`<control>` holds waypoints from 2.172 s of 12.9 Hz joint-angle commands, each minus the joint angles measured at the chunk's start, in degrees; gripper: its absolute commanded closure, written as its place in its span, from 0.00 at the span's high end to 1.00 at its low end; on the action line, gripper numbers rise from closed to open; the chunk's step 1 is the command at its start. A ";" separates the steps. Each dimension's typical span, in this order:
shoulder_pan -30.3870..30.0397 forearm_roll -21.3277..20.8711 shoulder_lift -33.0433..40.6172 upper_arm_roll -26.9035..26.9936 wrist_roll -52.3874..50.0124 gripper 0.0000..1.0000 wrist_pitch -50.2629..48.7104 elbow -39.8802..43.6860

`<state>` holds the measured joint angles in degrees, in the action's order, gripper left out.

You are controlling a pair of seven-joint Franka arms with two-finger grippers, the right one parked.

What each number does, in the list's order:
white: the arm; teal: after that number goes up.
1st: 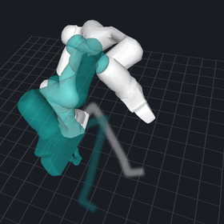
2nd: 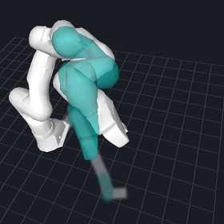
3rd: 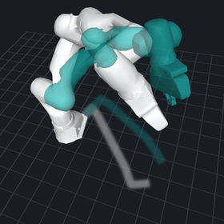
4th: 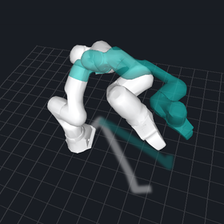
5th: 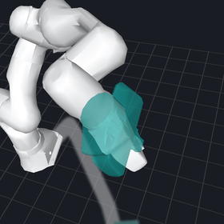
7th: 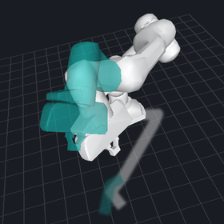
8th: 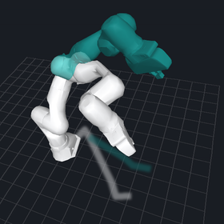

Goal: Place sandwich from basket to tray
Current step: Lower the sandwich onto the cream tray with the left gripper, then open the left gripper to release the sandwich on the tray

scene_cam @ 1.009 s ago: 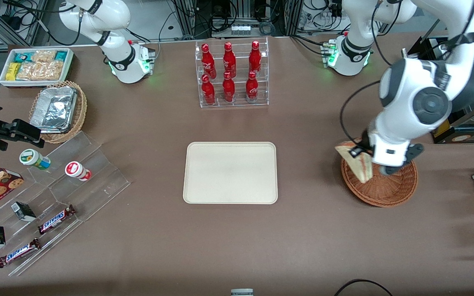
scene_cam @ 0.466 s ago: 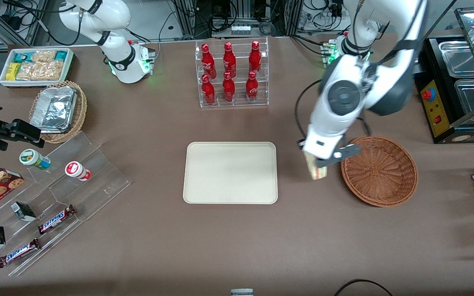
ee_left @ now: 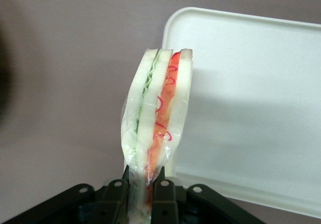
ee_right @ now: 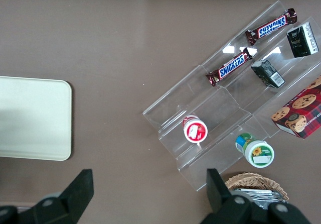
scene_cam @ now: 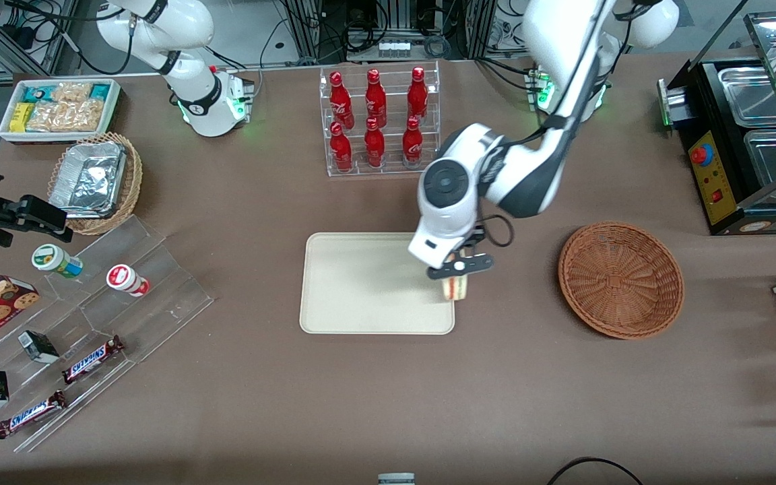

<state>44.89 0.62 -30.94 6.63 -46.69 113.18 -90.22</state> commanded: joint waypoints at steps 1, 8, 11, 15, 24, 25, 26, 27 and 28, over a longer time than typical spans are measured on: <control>0.81 -0.71 -2.63 0.84 0.46 0.17 3.25 2.42; 2.49 -0.89 -7.20 -0.48 0.28 0.16 10.65 1.98; 2.49 -1.50 -8.43 -0.48 0.37 0.23 10.74 1.98; 2.49 -2.03 -8.96 -0.57 0.37 0.99 10.92 1.98; 0.99 -1.59 4.55 0.39 -0.60 1.00 -2.50 2.42; 0.30 -1.68 6.75 0.83 -0.25 1.00 -4.97 2.42; -0.58 -1.76 9.29 1.01 0.02 1.00 -7.43 2.42; -1.29 -2.03 11.23 1.27 0.19 1.00 -10.06 2.42; -1.90 -2.29 13.08 1.28 0.37 1.00 -13.57 2.33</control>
<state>44.15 -0.73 -22.06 8.04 -46.57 103.92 -86.21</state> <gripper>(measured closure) 0.000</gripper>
